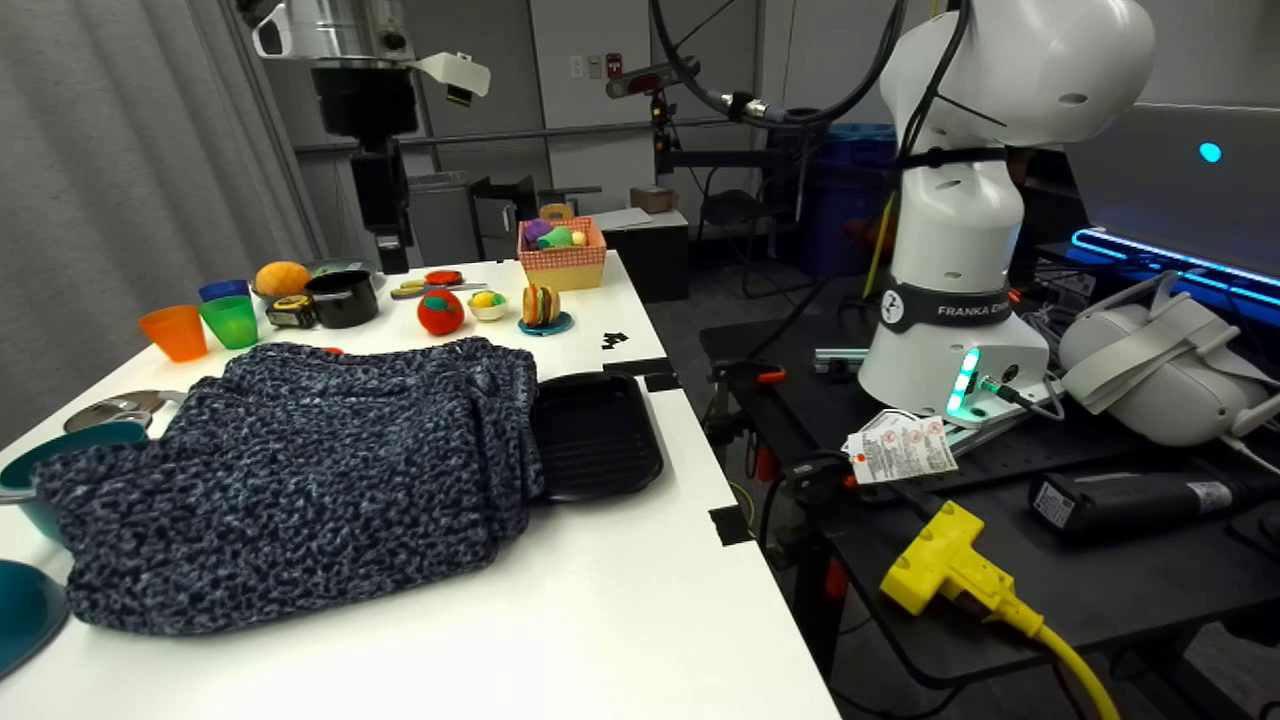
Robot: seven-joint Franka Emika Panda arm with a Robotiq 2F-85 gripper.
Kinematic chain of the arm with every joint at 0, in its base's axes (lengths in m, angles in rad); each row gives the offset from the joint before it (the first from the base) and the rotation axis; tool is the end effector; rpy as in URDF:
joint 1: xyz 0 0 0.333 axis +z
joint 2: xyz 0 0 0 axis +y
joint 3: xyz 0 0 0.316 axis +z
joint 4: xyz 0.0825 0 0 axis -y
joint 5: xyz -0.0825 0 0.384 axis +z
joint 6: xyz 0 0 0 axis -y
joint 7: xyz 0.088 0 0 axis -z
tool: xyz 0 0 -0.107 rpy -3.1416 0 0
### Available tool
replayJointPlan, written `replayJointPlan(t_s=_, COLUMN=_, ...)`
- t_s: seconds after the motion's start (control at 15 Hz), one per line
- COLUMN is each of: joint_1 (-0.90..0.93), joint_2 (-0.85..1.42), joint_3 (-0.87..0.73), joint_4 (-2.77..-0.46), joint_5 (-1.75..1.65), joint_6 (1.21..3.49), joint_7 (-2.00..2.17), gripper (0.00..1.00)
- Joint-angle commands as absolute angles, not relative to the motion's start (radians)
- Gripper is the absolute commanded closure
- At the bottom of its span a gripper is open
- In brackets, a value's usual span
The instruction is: Unfold the fleece blanket once from right to left
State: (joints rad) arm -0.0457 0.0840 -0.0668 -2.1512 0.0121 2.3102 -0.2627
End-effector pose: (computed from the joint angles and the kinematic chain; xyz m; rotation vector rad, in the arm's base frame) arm 0.5542 -0.0620 0.3691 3.1210 0.2233 0.1167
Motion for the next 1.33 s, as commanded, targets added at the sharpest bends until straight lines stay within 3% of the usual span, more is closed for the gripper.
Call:
replayJointPlan(t_s=0.0, joint_1=-0.055, joint_2=0.168, joint_3=-0.042, joint_4=-2.081, joint_5=0.069, joint_6=2.345, joint_7=-0.320, gripper=0.00)
replayJointPlan(t_s=1.27, joint_1=-0.055, joint_2=0.247, joint_3=-0.013, joint_4=-2.029, joint_5=0.025, joint_6=2.411, joint_7=-0.289, gripper=0.00)
